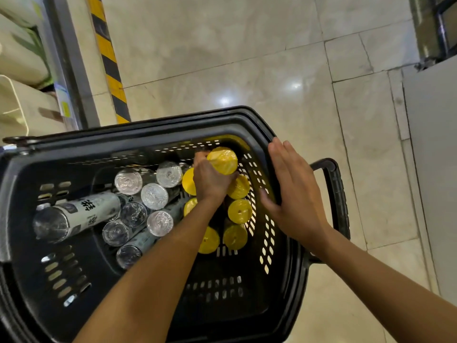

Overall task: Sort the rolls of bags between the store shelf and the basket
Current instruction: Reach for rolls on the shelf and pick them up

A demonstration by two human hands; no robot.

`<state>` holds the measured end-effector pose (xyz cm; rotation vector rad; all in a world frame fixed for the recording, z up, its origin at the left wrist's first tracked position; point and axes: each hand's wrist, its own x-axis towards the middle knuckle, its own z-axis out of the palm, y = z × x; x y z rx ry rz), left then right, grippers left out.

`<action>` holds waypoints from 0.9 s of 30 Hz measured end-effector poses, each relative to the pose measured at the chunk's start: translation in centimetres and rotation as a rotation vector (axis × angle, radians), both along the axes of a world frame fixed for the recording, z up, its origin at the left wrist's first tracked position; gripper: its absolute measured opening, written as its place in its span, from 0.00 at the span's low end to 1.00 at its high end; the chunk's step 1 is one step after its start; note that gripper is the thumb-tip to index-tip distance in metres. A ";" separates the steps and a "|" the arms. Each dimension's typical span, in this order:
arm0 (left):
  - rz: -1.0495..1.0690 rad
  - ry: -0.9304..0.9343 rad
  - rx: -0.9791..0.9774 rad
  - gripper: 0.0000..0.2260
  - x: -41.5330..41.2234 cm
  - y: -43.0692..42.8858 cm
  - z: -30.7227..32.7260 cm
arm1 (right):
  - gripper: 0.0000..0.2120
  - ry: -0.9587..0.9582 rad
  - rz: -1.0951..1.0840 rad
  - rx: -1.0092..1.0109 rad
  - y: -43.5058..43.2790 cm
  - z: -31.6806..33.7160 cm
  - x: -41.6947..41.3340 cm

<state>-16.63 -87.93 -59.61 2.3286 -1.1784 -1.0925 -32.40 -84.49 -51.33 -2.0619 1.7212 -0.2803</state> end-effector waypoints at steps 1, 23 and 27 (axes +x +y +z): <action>-0.020 -0.010 0.011 0.34 -0.2 0.0 -0.5 | 0.34 -0.008 0.006 -0.006 0.0 -0.1 -0.1; -0.202 -0.199 0.204 0.34 -0.2 0.1 -4.5 | 0.34 -0.102 0.003 -0.073 0.3 -0.7 -0.6; -0.174 -0.047 0.180 0.38 1.3 0.0 -4.6 | 0.35 -0.099 -0.015 -0.042 0.2 -0.7 -0.5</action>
